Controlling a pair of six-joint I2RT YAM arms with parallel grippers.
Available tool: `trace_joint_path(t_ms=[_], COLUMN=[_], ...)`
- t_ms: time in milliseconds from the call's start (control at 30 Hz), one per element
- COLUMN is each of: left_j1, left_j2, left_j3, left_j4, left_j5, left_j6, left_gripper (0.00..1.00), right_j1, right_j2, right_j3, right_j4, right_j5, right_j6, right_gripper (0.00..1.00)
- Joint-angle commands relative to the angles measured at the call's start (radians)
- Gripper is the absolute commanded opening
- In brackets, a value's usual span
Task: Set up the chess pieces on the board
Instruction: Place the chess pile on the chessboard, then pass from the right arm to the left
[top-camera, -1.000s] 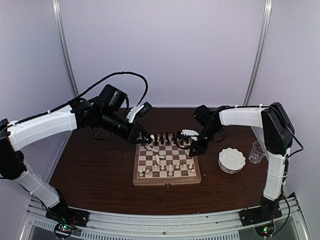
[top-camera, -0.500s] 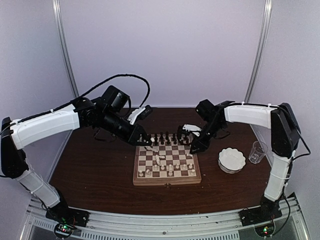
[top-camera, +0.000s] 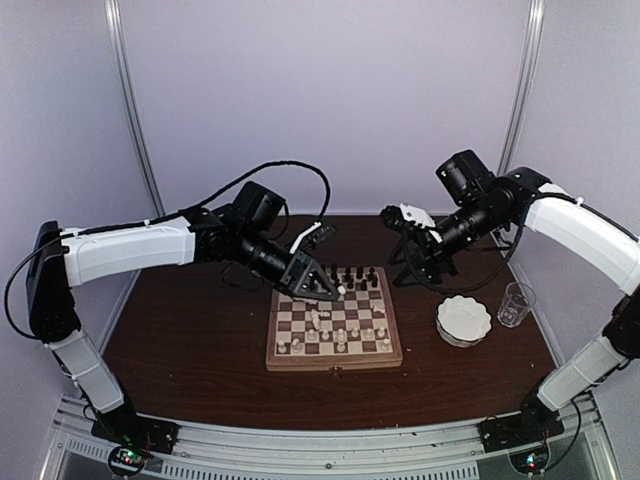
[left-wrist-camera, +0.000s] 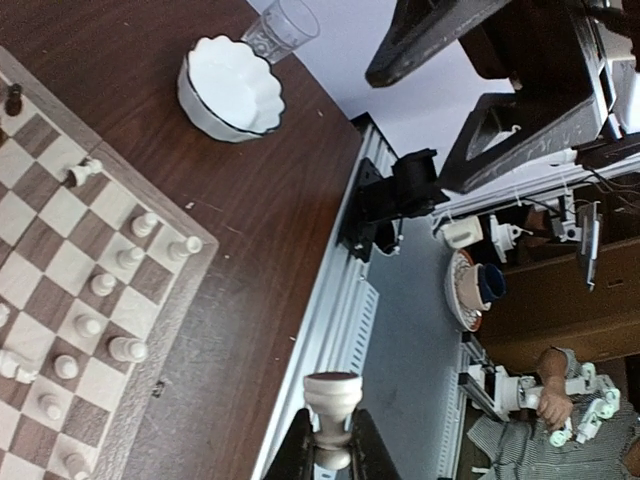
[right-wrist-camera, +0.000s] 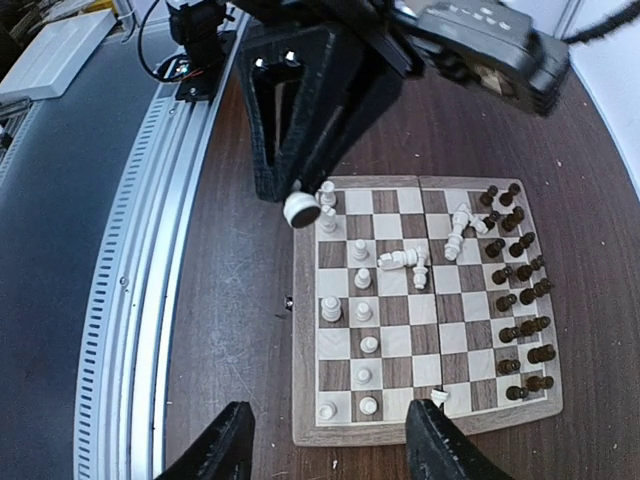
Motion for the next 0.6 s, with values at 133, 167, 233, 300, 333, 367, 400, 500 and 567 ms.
trace_joint_path(t_ms=[133, 167, 233, 300, 333, 367, 400, 500, 567], left_j1=[-0.047, -0.053, -0.059, -0.063, -0.062, -0.065, -0.066, -0.069, -0.072], left_j2=[0.072, 0.076, 0.084, 0.085, 0.085, 0.087, 0.088, 0.09, 0.091], left_j3=[0.095, 0.097, 0.099, 0.097, 0.094, 0.093, 0.094, 0.097, 0.098], left_j4=[0.074, 0.078, 0.085, 0.103, 0.115, 0.122, 0.127, 0.136, 0.142], left_j5=[0.194, 0.198, 0.204, 0.211, 0.213, 0.215, 0.219, 0.224, 0.228], left_j6=[-0.076, -0.082, -0.095, -0.113, -0.127, -0.136, -0.143, -0.156, -0.163], left_gripper=[0.06, 0.06, 0.06, 0.06, 0.06, 0.06, 0.06, 0.06, 0.06], right_j1=[0.105, 0.124, 0.164, 0.209, 0.225, 0.239, 0.252, 0.282, 0.297], right_j2=[0.005, 0.005, 0.009, 0.012, 0.011, 0.01, 0.01, 0.01, 0.009], right_j3=[0.1, 0.101, 0.105, 0.105, 0.103, 0.099, 0.097, 0.089, 0.088], right_j4=[-0.102, -0.095, -0.082, -0.08, -0.079, -0.076, -0.073, -0.057, -0.041], right_j5=[0.052, 0.069, 0.118, 0.162, 0.184, 0.206, 0.226, 0.284, 0.312], right_j6=[-0.162, -0.16, -0.149, -0.151, -0.153, -0.152, -0.151, -0.138, -0.123], right_gripper=[0.53, 0.53, 0.52, 0.52, 0.52, 0.52, 0.51, 0.5, 0.5])
